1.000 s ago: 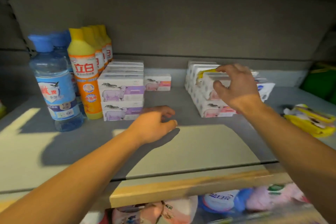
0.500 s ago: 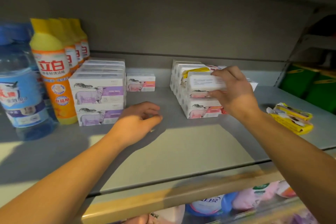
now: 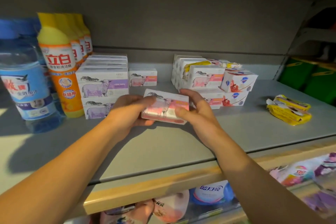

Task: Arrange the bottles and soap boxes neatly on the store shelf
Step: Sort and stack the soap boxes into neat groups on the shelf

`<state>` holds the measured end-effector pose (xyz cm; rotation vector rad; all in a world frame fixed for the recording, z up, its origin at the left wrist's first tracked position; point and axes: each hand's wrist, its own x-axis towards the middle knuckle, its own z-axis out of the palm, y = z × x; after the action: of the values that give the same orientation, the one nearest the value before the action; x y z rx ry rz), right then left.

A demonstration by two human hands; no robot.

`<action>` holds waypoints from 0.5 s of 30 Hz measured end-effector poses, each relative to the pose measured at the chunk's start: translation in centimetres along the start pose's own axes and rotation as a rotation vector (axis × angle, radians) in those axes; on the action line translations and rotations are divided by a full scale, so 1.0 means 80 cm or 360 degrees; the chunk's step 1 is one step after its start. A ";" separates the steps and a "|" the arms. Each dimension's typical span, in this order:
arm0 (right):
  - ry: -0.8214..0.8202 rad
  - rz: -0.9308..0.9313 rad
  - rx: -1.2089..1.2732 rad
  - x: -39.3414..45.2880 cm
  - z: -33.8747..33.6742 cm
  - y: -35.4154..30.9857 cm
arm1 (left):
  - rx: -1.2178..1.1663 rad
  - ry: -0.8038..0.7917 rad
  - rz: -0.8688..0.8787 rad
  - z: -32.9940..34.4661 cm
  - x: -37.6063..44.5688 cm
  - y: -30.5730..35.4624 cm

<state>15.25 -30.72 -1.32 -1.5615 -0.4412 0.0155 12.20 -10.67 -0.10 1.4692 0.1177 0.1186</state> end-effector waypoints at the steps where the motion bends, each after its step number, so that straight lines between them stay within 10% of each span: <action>1: -0.0077 0.0023 0.0033 0.000 -0.002 0.004 | -0.0083 0.0019 -0.0059 0.000 0.001 0.000; 15: 0.0123 0.0308 0.0074 0.014 -0.001 0.014 | -0.0099 -0.0060 -0.0354 0.003 -0.001 0.004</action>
<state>16.65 -30.47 -2.12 -1.5483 -0.2267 0.1135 12.16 -10.86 0.27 1.3861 0.2435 -0.0854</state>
